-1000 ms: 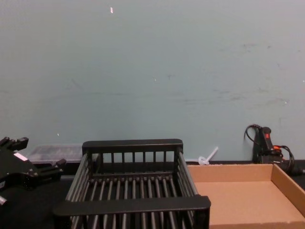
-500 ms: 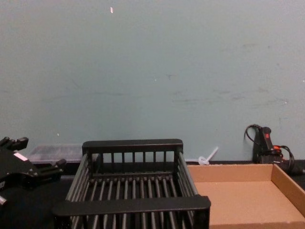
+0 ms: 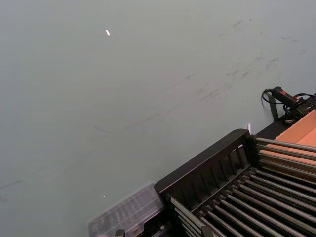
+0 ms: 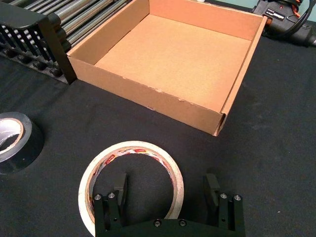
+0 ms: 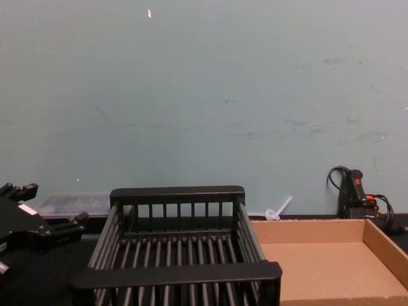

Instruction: Pick up the white tape and place it into the black box , Pick up the silver tape and place it into the brown box.

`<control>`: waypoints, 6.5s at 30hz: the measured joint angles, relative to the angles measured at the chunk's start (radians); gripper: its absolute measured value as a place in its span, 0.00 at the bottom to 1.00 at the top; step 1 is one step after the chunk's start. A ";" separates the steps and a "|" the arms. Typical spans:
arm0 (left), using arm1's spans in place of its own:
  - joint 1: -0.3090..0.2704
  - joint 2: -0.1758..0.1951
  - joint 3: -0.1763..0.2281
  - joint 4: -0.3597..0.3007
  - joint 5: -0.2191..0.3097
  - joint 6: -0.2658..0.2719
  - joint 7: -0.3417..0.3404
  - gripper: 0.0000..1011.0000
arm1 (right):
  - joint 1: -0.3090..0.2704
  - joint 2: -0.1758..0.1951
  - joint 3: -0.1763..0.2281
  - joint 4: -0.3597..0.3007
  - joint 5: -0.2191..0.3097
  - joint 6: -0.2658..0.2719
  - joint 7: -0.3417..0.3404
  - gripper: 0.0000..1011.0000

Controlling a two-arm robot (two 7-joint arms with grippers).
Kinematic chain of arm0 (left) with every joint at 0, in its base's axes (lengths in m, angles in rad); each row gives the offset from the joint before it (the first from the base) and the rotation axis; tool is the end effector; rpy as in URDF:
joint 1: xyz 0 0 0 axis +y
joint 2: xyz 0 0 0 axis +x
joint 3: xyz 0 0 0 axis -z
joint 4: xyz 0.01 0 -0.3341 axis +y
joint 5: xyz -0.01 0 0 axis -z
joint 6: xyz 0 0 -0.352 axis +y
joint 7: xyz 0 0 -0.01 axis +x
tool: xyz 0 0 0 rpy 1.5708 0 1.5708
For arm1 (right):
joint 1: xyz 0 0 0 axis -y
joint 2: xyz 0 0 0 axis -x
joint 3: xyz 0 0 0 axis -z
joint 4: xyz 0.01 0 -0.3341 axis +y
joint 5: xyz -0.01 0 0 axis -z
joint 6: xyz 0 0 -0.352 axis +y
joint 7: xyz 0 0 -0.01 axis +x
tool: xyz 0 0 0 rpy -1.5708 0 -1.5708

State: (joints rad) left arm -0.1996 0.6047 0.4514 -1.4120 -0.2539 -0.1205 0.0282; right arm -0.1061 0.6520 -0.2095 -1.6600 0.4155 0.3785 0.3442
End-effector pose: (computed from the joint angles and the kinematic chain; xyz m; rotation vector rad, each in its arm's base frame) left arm 0.4061 0.0963 -0.3461 0.3045 -0.2851 1.2479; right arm 0.3290 -0.1288 -0.3350 -0.5258 0.2807 -0.9968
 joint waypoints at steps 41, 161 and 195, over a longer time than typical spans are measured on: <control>0.000 0.000 0.000 0.000 0.000 0.000 0.000 0.99 | 0.000 0.001 0.000 -0.001 0.000 0.000 -0.002 0.59; 0.000 0.000 0.000 0.000 0.000 0.000 0.000 0.99 | 0.621 -0.409 -0.318 0.423 -0.218 -0.109 0.067 0.10; 0.000 0.000 0.000 0.000 0.000 0.000 0.000 0.99 | 0.615 -0.405 -0.316 0.414 -0.215 -0.106 0.068 0.95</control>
State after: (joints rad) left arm -0.1996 0.6046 0.4514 -1.4119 -0.2539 -0.1205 0.0283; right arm 0.5092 0.2474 -0.5256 -1.2462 0.2009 0.2723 0.4118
